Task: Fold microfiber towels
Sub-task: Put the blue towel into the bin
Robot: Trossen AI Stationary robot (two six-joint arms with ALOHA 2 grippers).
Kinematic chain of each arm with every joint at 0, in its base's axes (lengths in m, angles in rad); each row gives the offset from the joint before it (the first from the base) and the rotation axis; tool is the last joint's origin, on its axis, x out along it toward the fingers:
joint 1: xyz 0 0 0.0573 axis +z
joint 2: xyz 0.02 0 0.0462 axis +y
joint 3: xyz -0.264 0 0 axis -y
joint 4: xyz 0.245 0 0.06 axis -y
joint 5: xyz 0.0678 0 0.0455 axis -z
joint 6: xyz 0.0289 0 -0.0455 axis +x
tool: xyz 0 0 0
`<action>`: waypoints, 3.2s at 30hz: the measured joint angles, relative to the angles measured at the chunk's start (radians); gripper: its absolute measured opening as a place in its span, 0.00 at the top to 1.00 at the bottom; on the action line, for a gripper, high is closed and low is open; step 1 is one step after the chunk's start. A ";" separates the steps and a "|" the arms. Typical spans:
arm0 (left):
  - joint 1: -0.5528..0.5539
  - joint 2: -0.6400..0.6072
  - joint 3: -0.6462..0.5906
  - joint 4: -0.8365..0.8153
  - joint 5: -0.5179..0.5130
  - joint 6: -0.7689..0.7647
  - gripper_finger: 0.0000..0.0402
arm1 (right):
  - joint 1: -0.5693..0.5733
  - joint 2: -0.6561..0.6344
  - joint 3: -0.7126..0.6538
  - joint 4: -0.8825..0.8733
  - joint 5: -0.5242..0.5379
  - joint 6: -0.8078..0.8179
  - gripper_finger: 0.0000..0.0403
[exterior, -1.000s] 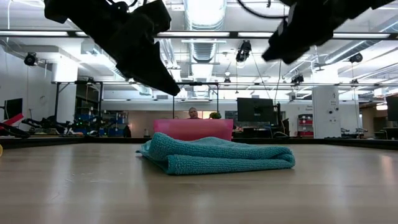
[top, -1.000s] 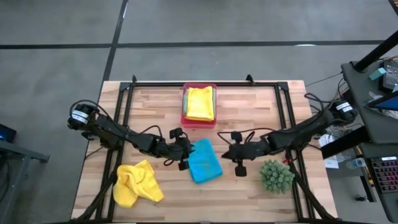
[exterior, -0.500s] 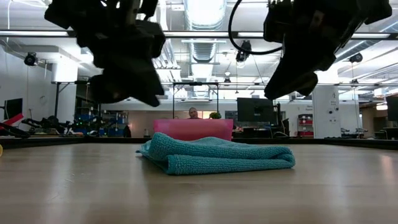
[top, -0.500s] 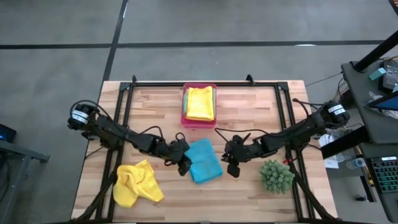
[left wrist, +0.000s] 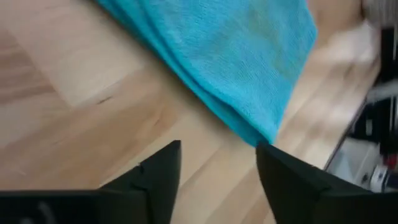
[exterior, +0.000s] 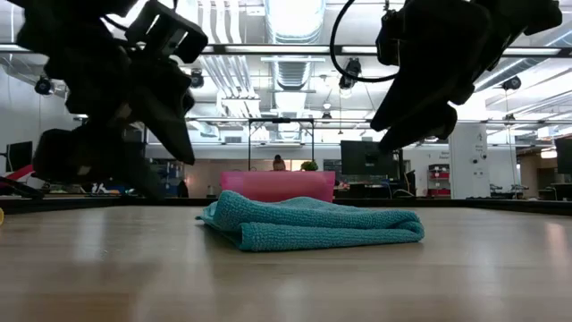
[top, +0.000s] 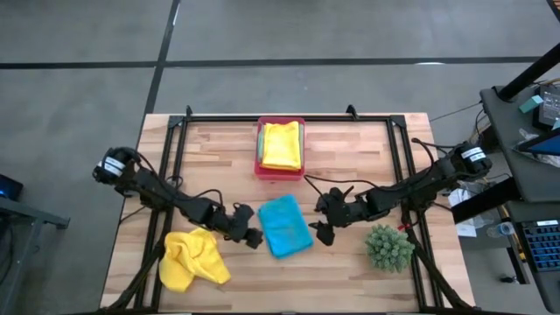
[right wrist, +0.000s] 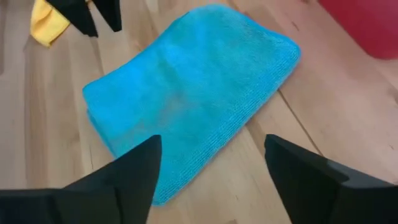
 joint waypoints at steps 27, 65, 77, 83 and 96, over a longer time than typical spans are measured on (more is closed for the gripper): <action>0.009 0.231 0.000 0.319 -0.285 -0.089 0.39 | -0.107 0.232 0.002 0.142 -0.001 0.066 0.22; 0.032 0.305 0.039 0.385 -0.328 -0.040 0.43 | -0.125 0.369 0.003 0.497 -0.159 0.038 0.28; 0.047 0.308 0.056 0.383 -0.343 0.016 0.56 | -0.125 0.369 0.003 0.505 -0.159 0.038 0.35; 0.052 0.309 0.055 0.385 -0.346 0.045 0.56 | -0.125 0.369 0.005 0.533 -0.159 0.038 0.49; 0.052 0.368 0.094 0.379 -0.372 0.109 0.73 | -0.129 0.369 0.005 0.543 -0.158 0.028 0.90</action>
